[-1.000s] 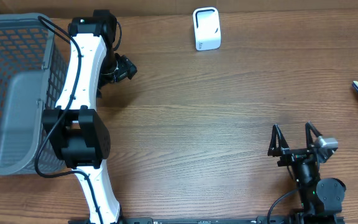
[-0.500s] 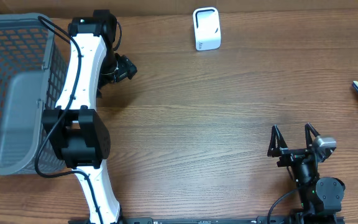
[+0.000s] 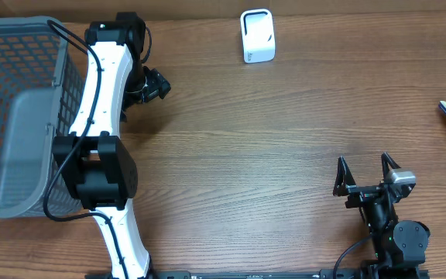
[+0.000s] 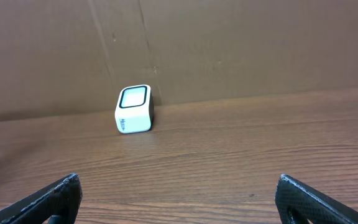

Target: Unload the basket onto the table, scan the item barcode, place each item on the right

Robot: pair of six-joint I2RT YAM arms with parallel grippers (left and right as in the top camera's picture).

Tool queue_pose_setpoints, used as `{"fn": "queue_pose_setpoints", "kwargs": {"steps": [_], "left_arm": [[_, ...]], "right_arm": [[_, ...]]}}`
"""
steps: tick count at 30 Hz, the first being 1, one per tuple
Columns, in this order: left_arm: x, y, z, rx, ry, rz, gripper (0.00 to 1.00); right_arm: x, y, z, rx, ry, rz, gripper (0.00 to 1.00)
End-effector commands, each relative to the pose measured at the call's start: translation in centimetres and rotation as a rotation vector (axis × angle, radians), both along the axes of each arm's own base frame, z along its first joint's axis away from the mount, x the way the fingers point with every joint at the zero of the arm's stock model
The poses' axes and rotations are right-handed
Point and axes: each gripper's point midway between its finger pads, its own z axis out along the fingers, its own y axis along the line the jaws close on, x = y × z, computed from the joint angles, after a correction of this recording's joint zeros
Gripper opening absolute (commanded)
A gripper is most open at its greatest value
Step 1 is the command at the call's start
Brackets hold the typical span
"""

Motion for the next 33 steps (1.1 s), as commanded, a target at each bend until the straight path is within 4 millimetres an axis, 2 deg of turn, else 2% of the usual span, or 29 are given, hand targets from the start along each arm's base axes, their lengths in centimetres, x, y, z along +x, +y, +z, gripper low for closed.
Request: {"fn": "queue_pose_setpoints", "kwargs": {"steps": [1, 8, 20, 33], "left_arm": [[0.2, -0.6, 1.4, -0.002, -0.039, -0.032, 1.00], [0.2, -0.6, 1.4, -0.002, -0.039, -0.032, 1.00], [0.2, -0.6, 1.4, -0.002, -0.039, -0.032, 1.00], [0.2, -0.6, 1.4, -0.002, -0.039, -0.032, 1.00]], "right_arm": [[0.0, 0.3, -0.2, -0.006, -0.004, 0.013, 1.00], [0.0, 0.0, -0.2, -0.022, -0.006, 0.001, 1.00], [0.0, -0.1, -0.2, -0.173, -0.025, -0.003, 1.00], [0.1, -0.6, -0.3, -0.171, -0.018, -0.033, 1.00]]}}
